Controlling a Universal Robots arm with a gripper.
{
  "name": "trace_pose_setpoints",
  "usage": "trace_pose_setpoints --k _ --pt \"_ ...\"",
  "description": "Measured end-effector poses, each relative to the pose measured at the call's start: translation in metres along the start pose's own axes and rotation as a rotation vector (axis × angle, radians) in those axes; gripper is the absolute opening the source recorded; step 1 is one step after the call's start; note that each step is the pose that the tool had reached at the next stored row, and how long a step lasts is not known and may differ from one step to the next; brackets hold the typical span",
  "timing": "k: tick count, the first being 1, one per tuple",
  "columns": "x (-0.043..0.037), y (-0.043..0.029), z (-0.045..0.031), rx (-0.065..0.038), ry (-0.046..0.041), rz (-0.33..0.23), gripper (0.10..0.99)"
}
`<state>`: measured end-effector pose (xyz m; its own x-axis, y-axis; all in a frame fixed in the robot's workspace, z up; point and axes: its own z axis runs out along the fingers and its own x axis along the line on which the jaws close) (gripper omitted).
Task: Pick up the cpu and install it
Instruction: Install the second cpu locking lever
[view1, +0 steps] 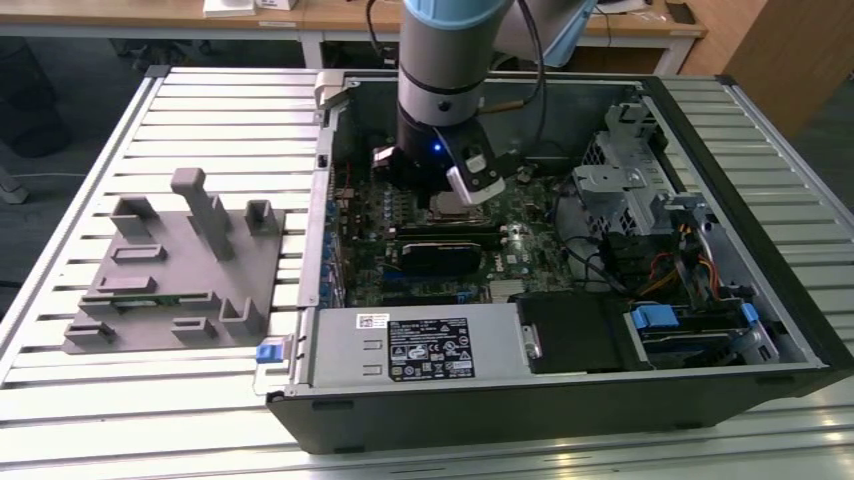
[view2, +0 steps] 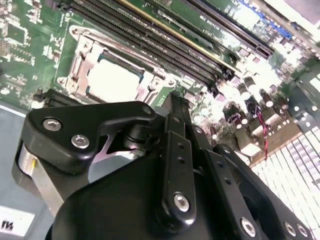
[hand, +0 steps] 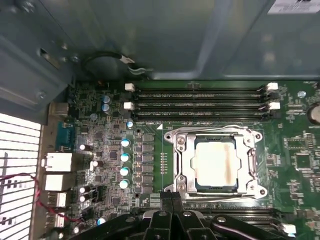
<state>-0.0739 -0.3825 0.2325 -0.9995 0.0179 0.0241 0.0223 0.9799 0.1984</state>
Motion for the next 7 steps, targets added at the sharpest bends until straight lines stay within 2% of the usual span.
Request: trace_pose_setpoints --k 7 --pt "0.0003 0.0027 -0.0132 0.0 0.0001 0.0 0.106"
